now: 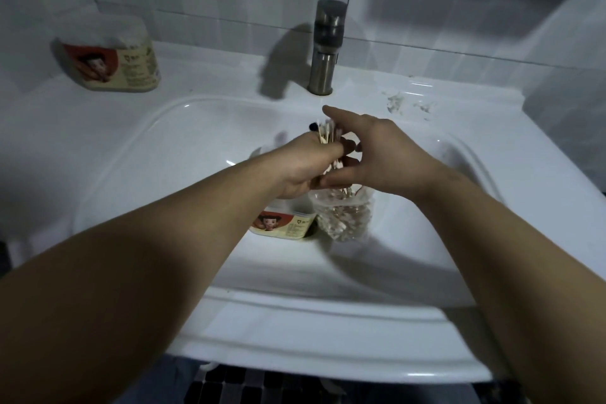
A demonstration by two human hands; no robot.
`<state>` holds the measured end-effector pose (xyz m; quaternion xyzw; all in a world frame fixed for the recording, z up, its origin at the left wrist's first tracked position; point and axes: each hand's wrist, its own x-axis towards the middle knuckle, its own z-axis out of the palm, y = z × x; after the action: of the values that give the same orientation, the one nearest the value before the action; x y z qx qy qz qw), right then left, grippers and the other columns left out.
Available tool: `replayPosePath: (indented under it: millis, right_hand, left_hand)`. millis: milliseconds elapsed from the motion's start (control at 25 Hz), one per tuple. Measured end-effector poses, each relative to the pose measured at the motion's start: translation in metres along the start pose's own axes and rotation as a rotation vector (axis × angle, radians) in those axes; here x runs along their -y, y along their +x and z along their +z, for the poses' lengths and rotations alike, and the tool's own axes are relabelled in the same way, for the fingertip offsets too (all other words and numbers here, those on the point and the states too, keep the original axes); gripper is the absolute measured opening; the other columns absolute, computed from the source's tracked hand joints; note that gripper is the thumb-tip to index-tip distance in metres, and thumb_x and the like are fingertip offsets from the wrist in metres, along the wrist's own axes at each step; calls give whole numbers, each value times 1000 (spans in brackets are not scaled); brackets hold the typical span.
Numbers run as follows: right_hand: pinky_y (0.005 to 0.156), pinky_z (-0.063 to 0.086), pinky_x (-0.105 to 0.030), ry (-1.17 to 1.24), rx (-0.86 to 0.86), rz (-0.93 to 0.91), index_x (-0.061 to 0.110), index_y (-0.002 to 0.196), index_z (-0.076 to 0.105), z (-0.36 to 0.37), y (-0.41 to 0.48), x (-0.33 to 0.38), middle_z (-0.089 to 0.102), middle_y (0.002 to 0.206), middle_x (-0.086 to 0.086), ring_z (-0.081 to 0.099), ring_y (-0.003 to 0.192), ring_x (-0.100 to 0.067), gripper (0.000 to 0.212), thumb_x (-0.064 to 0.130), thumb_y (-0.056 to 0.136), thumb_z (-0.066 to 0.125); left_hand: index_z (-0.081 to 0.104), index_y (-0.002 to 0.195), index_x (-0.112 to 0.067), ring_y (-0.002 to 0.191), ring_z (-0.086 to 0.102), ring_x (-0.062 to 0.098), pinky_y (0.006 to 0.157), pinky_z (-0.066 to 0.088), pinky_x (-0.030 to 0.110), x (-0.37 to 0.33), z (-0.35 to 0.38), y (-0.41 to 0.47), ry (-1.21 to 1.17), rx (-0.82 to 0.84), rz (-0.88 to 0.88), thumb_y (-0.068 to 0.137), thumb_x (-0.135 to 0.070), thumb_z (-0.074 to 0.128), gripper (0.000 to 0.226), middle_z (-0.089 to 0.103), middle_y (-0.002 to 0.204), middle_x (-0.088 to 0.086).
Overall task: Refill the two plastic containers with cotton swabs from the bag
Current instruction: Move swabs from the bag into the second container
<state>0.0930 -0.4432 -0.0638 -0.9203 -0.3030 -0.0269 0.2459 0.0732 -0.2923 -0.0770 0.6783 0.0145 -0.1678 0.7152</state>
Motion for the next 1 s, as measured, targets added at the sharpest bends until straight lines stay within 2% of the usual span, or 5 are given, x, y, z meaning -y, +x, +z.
replayPosePath:
  millis: [160,320,520,640,1000]
  right_hand:
    - [93,35,-1,47,77,-25,24,158,31,0,-4,2,55,132,11,51,113,0,117,35,62,96]
    - [95,51,-28,65,-24,5,24,146,50,0,-1,3,65,122,6,63,105,-10,103,43,57,97]
    - [85,52,-21,100,-20,59,33,149,43,-4,-4,4,62,121,14,65,97,-2,98,47,64,91]
    - [76,55,-24,88,-5,144,29,136,58,-11,-7,5,70,98,14,68,80,-1,60,32,80,80]
    - [64,46,-22,-221,475,165,27,113,70,5,-9,11,67,81,11,60,72,-3,26,31,87,67]
  left_hand:
    - [63,92,-12,58,65,15,50,51,26,-3,-1,-3,-15,6,-24,104,-12,54,15,65,62,0]
    - [67,95,-7,69,72,21,64,62,33,-2,0,-4,-96,33,-42,101,-3,54,15,73,75,8]
    - [63,95,-15,45,50,7,51,50,25,-2,-3,3,-64,-143,-63,103,-21,57,11,52,61,-3]
    - [59,100,-16,39,36,5,48,44,23,-5,-11,5,-146,-246,-68,101,-30,60,14,41,55,-6]
    - [51,83,-19,44,44,9,57,53,27,-1,-9,7,-90,-202,-29,97,-41,66,30,45,54,-6]
